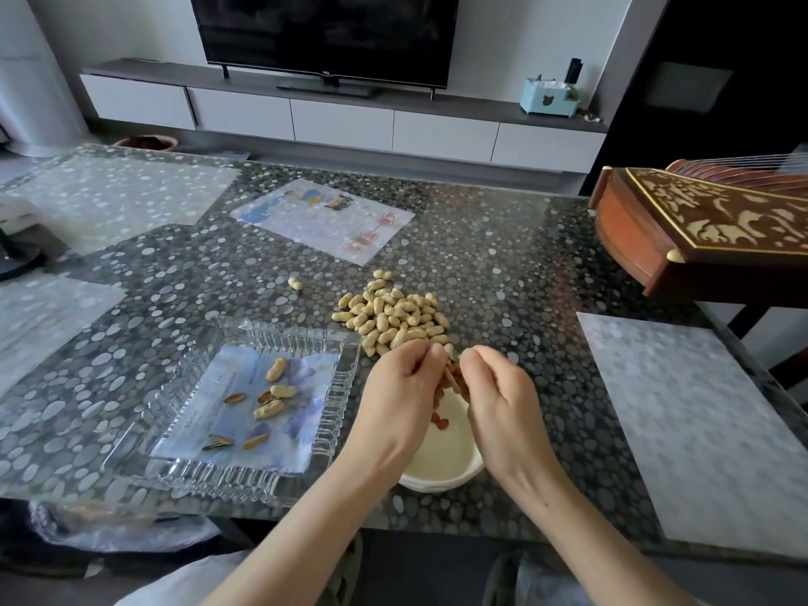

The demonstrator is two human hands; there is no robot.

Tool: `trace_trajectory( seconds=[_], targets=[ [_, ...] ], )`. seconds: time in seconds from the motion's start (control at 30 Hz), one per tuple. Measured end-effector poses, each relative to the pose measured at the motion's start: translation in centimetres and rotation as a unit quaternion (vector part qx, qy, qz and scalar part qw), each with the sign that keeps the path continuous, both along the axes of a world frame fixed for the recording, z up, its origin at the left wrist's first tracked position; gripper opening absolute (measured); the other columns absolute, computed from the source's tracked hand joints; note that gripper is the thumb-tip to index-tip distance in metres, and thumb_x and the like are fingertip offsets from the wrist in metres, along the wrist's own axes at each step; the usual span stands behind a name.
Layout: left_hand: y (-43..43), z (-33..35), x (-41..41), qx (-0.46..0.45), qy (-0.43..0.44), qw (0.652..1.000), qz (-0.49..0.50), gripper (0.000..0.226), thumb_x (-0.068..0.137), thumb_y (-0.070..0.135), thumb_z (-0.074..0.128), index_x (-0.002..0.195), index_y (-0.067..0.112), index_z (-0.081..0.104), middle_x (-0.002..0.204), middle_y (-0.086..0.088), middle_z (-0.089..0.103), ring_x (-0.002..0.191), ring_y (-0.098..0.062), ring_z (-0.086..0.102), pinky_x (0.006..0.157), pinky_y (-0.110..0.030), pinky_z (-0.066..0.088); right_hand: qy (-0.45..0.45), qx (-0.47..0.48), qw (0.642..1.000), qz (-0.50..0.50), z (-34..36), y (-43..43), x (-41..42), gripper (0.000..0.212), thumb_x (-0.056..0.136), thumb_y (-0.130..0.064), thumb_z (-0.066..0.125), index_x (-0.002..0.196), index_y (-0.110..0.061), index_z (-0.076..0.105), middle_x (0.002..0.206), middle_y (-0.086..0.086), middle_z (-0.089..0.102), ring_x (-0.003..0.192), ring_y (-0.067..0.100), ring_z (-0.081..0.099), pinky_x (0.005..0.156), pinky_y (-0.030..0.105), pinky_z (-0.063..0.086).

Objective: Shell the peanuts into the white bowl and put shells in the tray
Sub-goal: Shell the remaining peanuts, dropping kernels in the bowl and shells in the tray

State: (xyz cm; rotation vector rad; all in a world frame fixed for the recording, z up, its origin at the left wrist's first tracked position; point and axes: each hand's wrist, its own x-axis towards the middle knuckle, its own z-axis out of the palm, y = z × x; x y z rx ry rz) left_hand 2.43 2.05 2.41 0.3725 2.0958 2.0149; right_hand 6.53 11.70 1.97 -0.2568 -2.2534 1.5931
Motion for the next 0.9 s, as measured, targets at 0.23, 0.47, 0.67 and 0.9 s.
trace_trajectory(
  seconds=[0.23, 0.47, 0.67, 0.9],
  targets=[
    [-1.3, -0.4, -1.3, 0.018, -0.077, 0.995, -0.065, 0.029, 0.097, 0.019, 0.05, 0.081, -0.001, 0.063, 0.069, -0.008, 0.058, 0.063, -0.016, 0.05, 0.064, -0.027, 0.044, -0.164, -0.117, 0.975, 0.097, 0.8, 2.3, -0.6, 0.031, 0.1, -0.029, 0.045, 0.074, -0.012, 0.051, 0.061, 0.0, 0.04, 0.054, 0.009, 0.037, 0.046, 0.021, 0.029],
    [-2.1, -0.3, -1.6, 0.009, -0.11, 0.989, -0.099, 0.027, 0.096, 0.015, 0.05, 0.074, 0.005, 0.06, 0.06, 0.001, 0.057, 0.054, -0.007, 0.049, 0.054, -0.016, 0.044, -0.255, -0.307, 0.899, 0.18, 1.4, 3.3, -0.9, 0.032, 0.096, -0.022, 0.048, 0.071, -0.007, 0.062, 0.052, 0.0, 0.042, 0.046, 0.006, 0.032, 0.037, 0.016, 0.022],
    [-2.6, 0.0, -1.9, -0.038, -0.121, 0.985, -0.116, 0.029, 0.097, 0.017, 0.05, 0.071, 0.009, 0.06, 0.06, 0.0, 0.055, 0.055, -0.009, 0.048, 0.055, -0.019, 0.04, -0.204, -0.076, 0.959, 0.183, 1.5, 3.5, -0.8, 0.032, 0.093, -0.023, 0.058, 0.062, -0.017, 0.061, 0.048, -0.009, 0.045, 0.044, 0.003, 0.038, 0.041, 0.015, 0.03],
    [-3.4, 0.5, -2.4, -0.24, 0.043, 0.966, -0.092, 0.031, 0.096, 0.023, 0.05, 0.07, 0.007, 0.057, 0.063, -0.001, 0.052, 0.058, -0.016, 0.044, 0.06, -0.029, 0.037, -0.156, 0.1, 0.972, 0.146, 1.5, 3.9, -0.7, 0.011, 0.077, -0.024, 0.077, 0.087, -0.027, 0.075, 0.063, -0.015, 0.07, 0.06, -0.004, 0.064, 0.059, 0.009, 0.044]
  ],
)
